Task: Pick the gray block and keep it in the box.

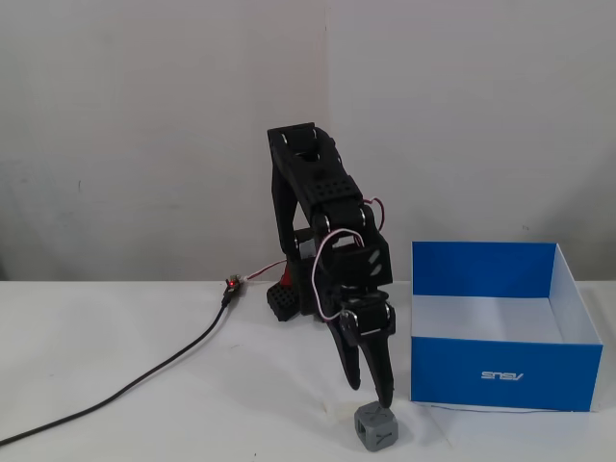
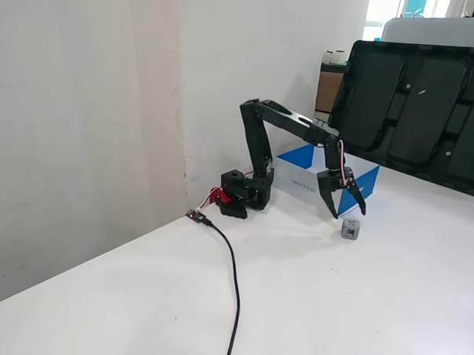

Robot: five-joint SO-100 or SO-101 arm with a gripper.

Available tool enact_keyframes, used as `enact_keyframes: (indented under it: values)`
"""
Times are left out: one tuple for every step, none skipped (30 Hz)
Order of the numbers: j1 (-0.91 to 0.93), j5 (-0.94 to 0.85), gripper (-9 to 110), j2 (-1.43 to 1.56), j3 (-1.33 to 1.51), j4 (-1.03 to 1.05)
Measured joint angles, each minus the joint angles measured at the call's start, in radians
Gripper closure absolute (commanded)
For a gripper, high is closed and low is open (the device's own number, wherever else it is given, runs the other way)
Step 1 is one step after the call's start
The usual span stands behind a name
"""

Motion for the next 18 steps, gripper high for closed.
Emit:
enact_keyframes:
  values:
    - [0.000, 0.000, 77, -0.020, -0.012, -0.003]
    - [0.000, 0.000, 77, -0.035, -0.021, -0.006]
    - [0.000, 0.000, 77, -0.052, -0.031, -0.009]
    - [0.000, 0.000, 77, -0.067, -0.038, -0.012]
    - [0.000, 0.000, 77, -0.081, -0.044, -0.014]
    - [0.000, 0.000, 77, -0.092, -0.049, -0.017]
    - [0.000, 0.000, 77, -0.103, -0.051, -0.021]
    - [0.000, 0.000, 77, -0.110, -0.051, -0.023]
    - [0.000, 0.000, 77, -0.118, -0.051, -0.026]
    - [0.000, 0.000, 77, -0.124, -0.051, -0.029]
    - [-0.003, 0.000, 77, -0.129, -0.051, -0.031]
    - [-0.008, 0.000, 77, -0.135, -0.051, -0.032]
    - [-0.015, 0.000, 77, -0.140, -0.051, -0.037]
    - [-0.018, 0.000, 77, -0.143, -0.051, -0.040]
    - [-0.021, 0.000, 77, -0.147, -0.051, -0.044]
    - [-0.023, 0.000, 77, -0.150, -0.051, -0.048]
    - [-0.025, 0.000, 77, -0.155, -0.051, -0.051]
    - [-0.025, 0.000, 77, -0.160, -0.051, -0.055]
